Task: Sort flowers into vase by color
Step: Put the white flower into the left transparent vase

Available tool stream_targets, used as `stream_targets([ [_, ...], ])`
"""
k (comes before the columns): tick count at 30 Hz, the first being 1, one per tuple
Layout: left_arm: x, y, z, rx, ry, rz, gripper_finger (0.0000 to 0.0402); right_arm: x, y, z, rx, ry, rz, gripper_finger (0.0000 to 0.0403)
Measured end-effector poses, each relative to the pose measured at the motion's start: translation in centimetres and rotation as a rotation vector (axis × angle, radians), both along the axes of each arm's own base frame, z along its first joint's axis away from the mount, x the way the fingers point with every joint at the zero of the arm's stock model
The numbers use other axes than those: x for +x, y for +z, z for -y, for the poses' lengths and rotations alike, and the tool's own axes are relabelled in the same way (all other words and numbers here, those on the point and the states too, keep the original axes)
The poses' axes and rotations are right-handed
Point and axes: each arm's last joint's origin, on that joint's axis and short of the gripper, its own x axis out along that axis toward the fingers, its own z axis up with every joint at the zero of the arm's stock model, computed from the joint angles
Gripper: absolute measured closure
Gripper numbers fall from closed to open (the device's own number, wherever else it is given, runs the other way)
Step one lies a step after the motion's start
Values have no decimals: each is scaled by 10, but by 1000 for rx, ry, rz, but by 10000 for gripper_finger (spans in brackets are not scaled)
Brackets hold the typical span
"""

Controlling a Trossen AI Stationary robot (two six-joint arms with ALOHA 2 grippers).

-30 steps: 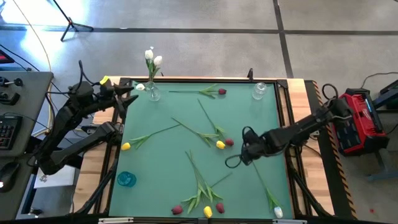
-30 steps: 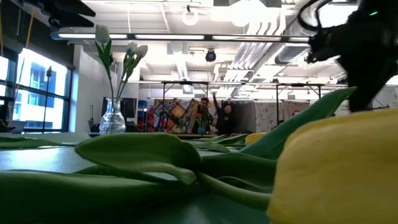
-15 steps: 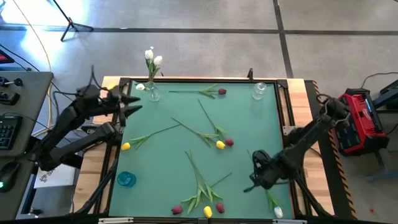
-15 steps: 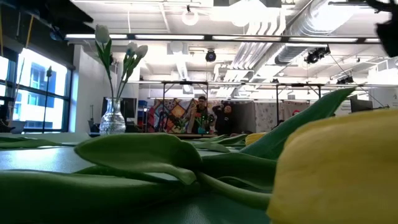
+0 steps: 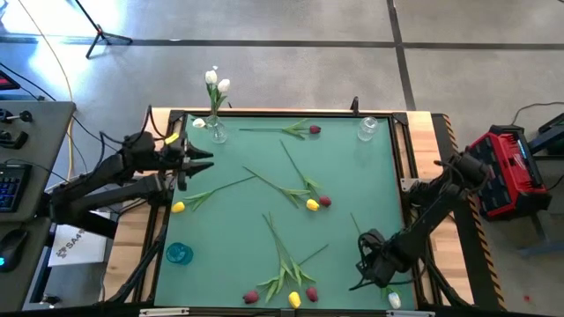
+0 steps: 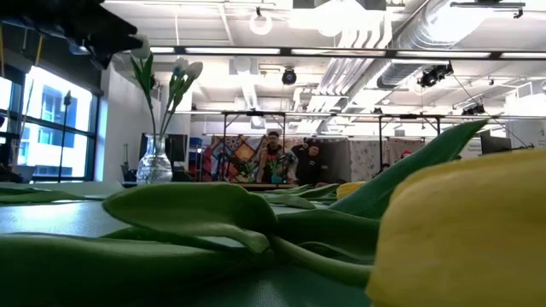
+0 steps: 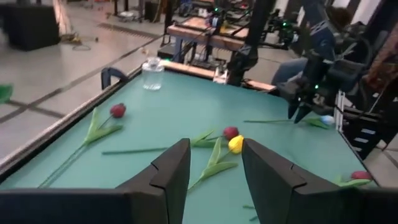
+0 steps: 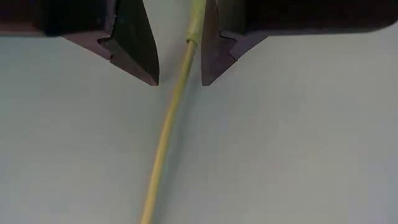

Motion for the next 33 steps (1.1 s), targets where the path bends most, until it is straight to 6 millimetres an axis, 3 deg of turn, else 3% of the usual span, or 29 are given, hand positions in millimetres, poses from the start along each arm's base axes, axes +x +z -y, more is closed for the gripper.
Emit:
stream_targets([
  [5,5,4,4,31,-29,25,275,1,-4,-2,11,31,-8,311],
  [11,18,-1,10,25,-109,-35,275,4,-1,-3,8,88,1,393],
  [21,53,-7,29,183,-183,-86,275,38,23,6,-4,224,84,398],
  [29,68,-11,40,163,-179,-95,275,67,47,35,-226,489,132,401],
  [33,69,-12,45,169,-197,-107,275,87,54,50,-276,534,193,402],
])
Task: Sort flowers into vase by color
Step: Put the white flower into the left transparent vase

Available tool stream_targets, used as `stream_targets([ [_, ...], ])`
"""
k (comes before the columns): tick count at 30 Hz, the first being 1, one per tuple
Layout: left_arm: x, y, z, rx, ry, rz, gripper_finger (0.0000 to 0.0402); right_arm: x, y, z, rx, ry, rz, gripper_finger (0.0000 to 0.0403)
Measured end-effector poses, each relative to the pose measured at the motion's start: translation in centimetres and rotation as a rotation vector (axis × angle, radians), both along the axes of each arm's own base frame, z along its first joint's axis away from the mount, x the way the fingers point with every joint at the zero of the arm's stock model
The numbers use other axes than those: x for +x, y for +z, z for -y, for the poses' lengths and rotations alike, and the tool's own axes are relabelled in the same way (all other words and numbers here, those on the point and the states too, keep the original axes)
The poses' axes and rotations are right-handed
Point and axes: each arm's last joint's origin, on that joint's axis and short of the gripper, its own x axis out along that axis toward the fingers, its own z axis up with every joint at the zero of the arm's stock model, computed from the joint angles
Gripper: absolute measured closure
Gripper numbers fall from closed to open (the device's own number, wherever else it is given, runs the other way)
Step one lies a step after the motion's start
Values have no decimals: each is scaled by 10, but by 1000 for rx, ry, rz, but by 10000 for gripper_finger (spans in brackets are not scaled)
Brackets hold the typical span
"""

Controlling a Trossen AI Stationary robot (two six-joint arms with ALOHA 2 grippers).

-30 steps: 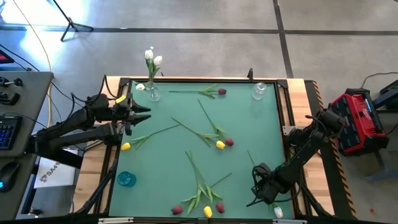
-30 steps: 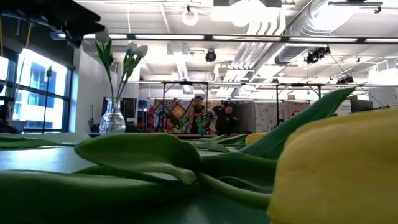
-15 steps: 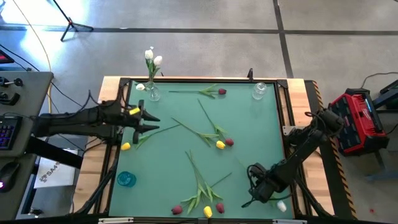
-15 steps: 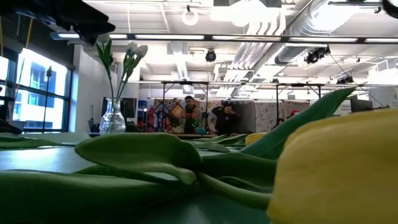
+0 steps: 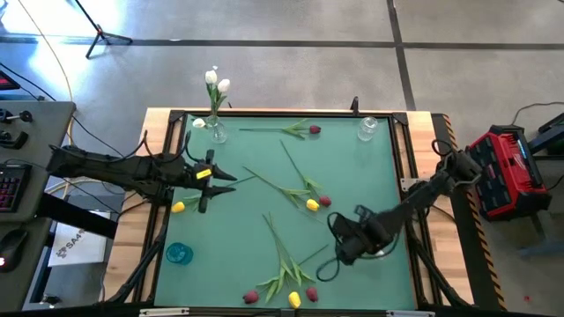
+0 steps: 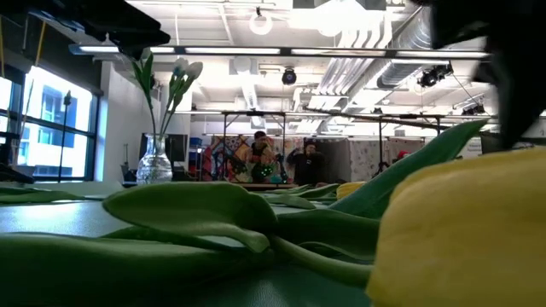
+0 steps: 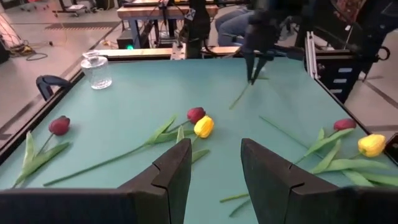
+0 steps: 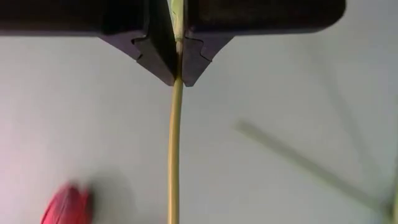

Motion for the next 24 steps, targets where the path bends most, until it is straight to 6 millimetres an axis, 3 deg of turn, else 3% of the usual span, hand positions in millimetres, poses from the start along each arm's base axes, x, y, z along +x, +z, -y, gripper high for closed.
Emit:
stream_targets([
  [7,0,-1,9,137,-33,-1,275,40,6,28,86,2,188,402],
  [13,3,-6,21,295,-92,-34,275,71,15,56,299,28,327,403],
  [24,28,-23,41,613,-22,-97,275,96,27,114,595,13,450,403],
])
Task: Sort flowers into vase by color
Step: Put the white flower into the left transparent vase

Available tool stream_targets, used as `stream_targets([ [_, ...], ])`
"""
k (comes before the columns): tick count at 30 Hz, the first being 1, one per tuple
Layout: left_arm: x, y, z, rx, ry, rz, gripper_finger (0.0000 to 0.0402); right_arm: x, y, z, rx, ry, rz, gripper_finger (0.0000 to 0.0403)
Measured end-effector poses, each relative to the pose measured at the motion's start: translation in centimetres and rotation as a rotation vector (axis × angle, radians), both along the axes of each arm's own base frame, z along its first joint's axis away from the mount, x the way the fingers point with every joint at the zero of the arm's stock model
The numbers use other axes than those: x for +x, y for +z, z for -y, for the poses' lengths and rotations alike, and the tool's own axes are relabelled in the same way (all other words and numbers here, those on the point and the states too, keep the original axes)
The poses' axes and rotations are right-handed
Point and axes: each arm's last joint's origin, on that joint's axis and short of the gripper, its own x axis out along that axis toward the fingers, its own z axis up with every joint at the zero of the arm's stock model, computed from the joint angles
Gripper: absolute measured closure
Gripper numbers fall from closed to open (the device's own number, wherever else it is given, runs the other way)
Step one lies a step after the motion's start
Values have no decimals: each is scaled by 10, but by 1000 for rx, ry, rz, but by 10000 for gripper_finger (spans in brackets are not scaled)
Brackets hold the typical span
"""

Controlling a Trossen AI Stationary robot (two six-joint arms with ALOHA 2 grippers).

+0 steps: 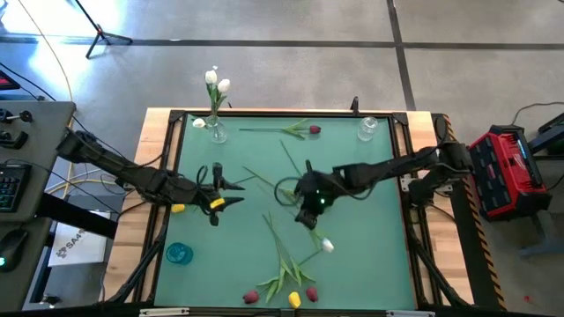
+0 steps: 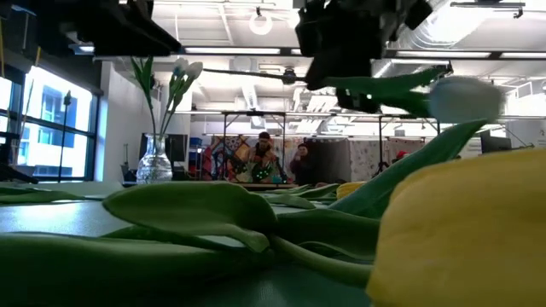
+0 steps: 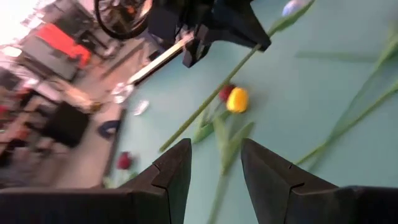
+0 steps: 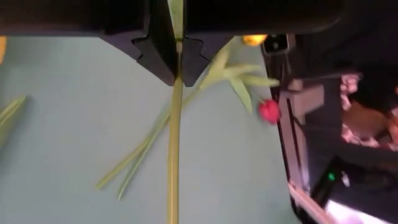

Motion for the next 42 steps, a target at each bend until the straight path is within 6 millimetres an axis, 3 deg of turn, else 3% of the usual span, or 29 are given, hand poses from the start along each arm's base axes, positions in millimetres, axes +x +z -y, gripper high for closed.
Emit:
stream_targets([
  [10,17,-9,6,189,104,12,275,9,4,26,61,-80,66,403],
  [20,45,-18,15,403,68,4,275,34,-19,42,222,-162,96,403],
  [31,74,-40,21,552,88,-142,275,42,-23,49,262,-167,141,403],
  [42,91,-50,26,566,75,-178,275,42,-20,48,255,-156,166,402],
])
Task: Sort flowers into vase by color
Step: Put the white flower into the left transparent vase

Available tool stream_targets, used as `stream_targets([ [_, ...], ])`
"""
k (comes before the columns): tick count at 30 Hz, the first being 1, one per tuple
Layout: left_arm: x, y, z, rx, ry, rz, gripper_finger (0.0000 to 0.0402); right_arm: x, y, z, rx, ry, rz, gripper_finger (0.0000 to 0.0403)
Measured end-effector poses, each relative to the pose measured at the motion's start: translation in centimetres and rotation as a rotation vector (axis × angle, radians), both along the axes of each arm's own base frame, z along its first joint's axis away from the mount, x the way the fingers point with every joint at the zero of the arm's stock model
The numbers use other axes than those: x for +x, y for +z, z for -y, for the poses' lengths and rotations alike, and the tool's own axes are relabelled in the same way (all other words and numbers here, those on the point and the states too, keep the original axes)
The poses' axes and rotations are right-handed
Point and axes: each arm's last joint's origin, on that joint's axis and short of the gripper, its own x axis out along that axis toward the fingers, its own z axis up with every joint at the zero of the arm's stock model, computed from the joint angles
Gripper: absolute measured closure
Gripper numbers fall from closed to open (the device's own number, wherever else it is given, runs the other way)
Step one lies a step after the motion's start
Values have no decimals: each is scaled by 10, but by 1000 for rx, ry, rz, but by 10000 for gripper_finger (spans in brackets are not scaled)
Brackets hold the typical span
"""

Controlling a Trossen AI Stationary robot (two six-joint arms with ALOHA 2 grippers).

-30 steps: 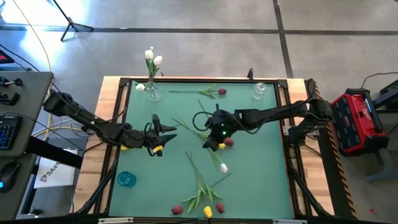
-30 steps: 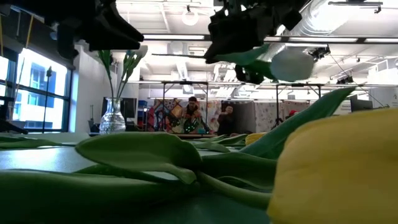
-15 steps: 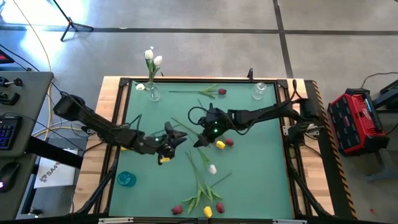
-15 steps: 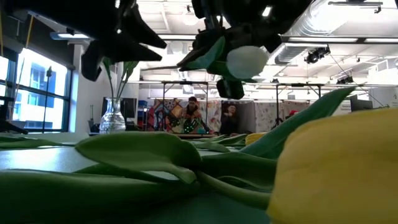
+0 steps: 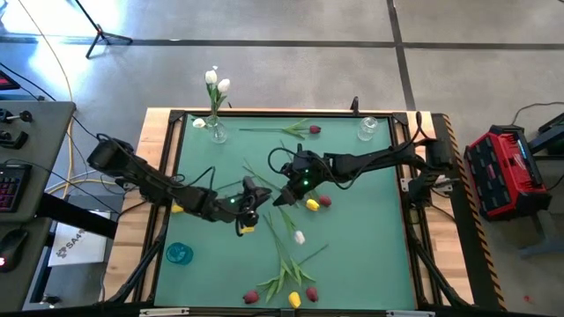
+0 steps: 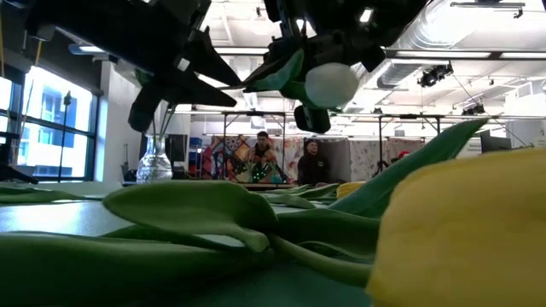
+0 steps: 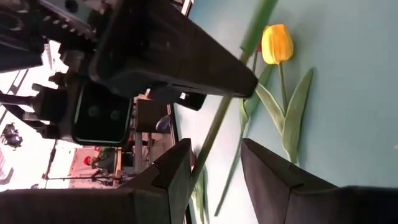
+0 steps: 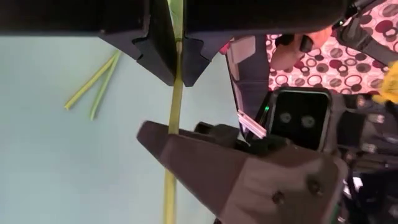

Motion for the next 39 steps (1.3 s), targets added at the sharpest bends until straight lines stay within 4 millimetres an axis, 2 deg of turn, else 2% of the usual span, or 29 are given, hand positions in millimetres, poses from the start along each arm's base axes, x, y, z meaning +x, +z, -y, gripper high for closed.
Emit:
stream_targets([
  [6,6,4,2,-20,14,24,290,0,0,0,-16,9,6,402],
  [15,4,3,1,-46,25,17,391,0,0,0,-27,8,7,402],
  [28,3,1,-3,-156,118,68,401,-2,2,2,-176,6,48,399],
  [34,4,1,-8,-194,155,85,401,-12,18,2,-236,15,65,344],
  [39,6,2,-11,-207,166,107,401,-25,18,-1,-287,-30,-74,279],
])
